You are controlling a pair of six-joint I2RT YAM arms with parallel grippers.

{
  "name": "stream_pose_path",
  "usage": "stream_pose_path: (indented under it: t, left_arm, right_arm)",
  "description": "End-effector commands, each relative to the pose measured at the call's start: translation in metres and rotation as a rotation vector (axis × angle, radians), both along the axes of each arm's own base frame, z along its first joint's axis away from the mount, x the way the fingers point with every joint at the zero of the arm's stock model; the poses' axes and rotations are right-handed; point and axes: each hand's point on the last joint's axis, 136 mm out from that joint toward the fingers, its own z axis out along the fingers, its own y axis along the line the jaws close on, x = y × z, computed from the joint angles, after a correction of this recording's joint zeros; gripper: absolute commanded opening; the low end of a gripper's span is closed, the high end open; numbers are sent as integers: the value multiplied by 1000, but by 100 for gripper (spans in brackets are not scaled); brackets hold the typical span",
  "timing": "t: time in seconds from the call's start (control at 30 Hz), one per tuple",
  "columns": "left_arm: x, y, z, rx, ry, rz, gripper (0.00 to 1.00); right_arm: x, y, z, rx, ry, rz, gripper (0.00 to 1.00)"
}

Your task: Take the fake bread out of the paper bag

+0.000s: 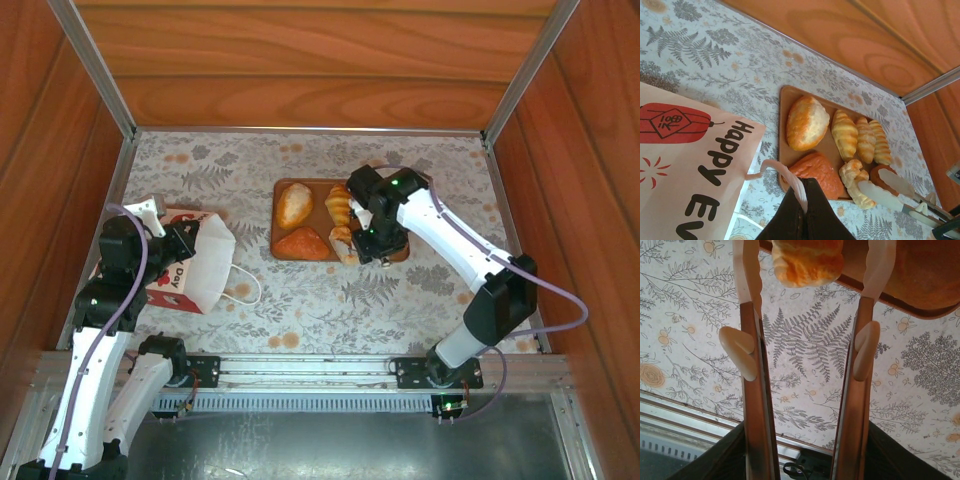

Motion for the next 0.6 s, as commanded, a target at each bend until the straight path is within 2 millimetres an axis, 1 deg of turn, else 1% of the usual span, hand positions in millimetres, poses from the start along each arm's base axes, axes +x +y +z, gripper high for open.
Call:
stream_pose_path:
  t: [0.0,0.1,0.2,0.3,0.4,0.47,0.57]
  left_arm:
    - [1,-2,1,-10,-13,-6,0]
    - [1,-3,1,-11,-14,-8,0]
    - [0,-3,1,-13,-14,-10,0]
    - [-1,-2,1,-12,-16,-7,0]
    - [-1,-2,0,-10,-17,-5,0]
    - [-1,-2,0,-10,-18,-5,0]
    - [-1,-2,-1,-9,-17,-7,0]
  right_arm:
    - [-4,0,4,-12,16,19,53]
    - [-5,2,-1,-22,48,34,50]
    - [-3,0,-4,-53,53,52,46]
    - [-7,0,-1,-47,71,102,43]
    - [-10,-5,1,-67,81,158,40]
    - [-8,-12,3,-101,63,193,37]
    - [1,-18,11,-132,2,251,37]
